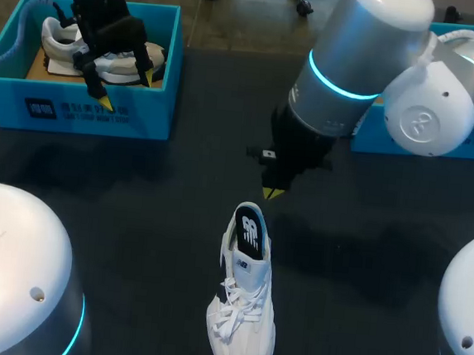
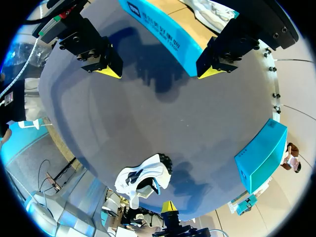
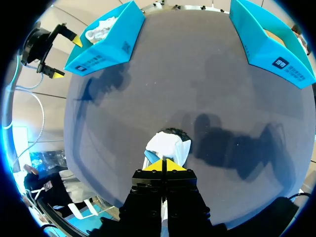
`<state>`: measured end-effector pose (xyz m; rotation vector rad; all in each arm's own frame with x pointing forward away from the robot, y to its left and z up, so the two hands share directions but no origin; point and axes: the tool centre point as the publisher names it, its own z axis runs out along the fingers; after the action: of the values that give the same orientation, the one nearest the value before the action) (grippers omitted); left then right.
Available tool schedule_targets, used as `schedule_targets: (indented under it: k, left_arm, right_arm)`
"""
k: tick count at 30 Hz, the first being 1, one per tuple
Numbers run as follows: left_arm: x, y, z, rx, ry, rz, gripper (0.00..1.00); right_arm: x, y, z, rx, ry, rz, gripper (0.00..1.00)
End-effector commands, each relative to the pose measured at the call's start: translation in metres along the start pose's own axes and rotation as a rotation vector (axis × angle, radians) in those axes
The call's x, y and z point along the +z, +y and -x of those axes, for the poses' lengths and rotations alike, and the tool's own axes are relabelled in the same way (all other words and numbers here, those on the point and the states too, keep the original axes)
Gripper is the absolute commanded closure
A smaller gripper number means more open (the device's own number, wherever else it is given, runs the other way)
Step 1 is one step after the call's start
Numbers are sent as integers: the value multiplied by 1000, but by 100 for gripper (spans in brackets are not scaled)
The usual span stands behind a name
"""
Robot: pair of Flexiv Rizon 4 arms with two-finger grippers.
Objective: Take the shoe out of the shoebox, open the shoe tongue, remove and reinsert the insole, then place the shoe into the shoebox
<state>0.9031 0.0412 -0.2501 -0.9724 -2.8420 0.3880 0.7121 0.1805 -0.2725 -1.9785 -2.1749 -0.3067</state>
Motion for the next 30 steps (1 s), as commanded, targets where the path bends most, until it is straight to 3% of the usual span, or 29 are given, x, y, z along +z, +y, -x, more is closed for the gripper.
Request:
schedule_targets:
  k: [1, 5, 9, 16, 27, 30]
  left_arm:
    - [0, 0, 1, 0, 4, 2, 0]
    - [0, 0, 1, 0, 4, 2, 0]
    - [0, 0, 1, 0, 4, 2, 0]
    - [0, 0, 1, 0, 4, 2, 0]
    - [0, 0, 1, 0, 4, 2, 0]
    - [0, 0, 1, 0, 4, 2, 0]
  right_arm:
    - [2, 2, -2, 0, -4, -2, 100]
    - [0, 1, -1, -2, -17, 4, 100]
    - [-5, -24, -1, 8, -108, 48, 100]
    - [10, -56, -17, 24, -192, 76, 100]
    - [11, -57, -18, 31, -196, 80, 100]
    - [22, -55, -24, 28, -199, 88, 100]
